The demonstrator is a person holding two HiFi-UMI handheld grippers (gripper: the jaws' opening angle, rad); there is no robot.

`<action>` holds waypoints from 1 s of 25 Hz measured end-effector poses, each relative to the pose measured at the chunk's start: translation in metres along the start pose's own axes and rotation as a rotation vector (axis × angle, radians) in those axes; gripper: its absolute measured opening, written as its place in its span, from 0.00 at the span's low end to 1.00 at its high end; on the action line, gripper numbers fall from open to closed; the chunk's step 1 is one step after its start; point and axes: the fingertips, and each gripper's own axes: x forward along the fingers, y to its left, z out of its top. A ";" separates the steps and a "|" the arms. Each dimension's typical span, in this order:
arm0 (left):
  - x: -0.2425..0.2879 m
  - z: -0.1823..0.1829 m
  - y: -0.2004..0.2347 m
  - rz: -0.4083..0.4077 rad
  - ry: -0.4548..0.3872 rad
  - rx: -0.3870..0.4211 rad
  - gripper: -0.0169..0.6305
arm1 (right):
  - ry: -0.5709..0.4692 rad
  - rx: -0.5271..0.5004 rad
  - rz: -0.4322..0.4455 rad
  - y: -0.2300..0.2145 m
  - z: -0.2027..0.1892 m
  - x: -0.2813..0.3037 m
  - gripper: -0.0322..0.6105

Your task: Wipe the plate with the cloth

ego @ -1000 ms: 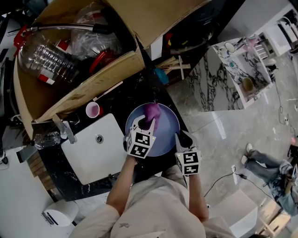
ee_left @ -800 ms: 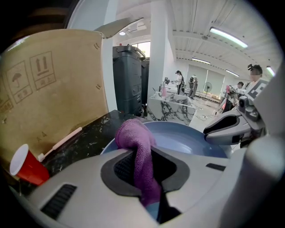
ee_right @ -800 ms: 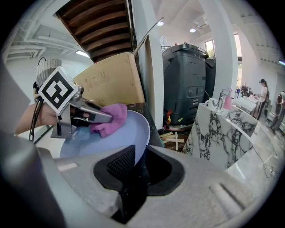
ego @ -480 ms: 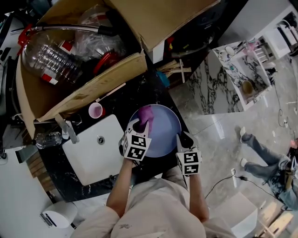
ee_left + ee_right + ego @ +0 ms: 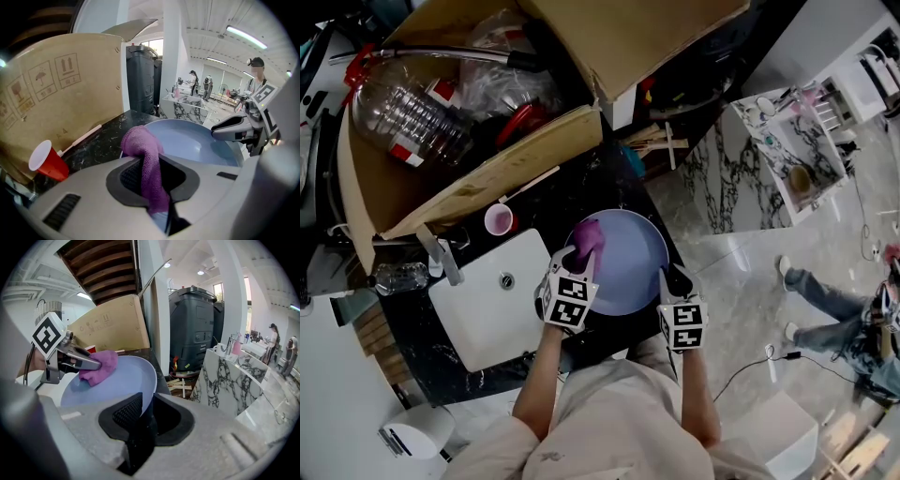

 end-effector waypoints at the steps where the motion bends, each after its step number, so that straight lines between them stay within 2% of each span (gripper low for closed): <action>1: -0.002 -0.002 0.000 -0.002 0.002 0.001 0.12 | -0.002 0.001 0.000 0.000 0.000 0.000 0.16; 25: -0.038 -0.040 -0.025 -0.078 0.068 0.031 0.12 | -0.021 0.032 -0.019 -0.001 0.002 0.004 0.16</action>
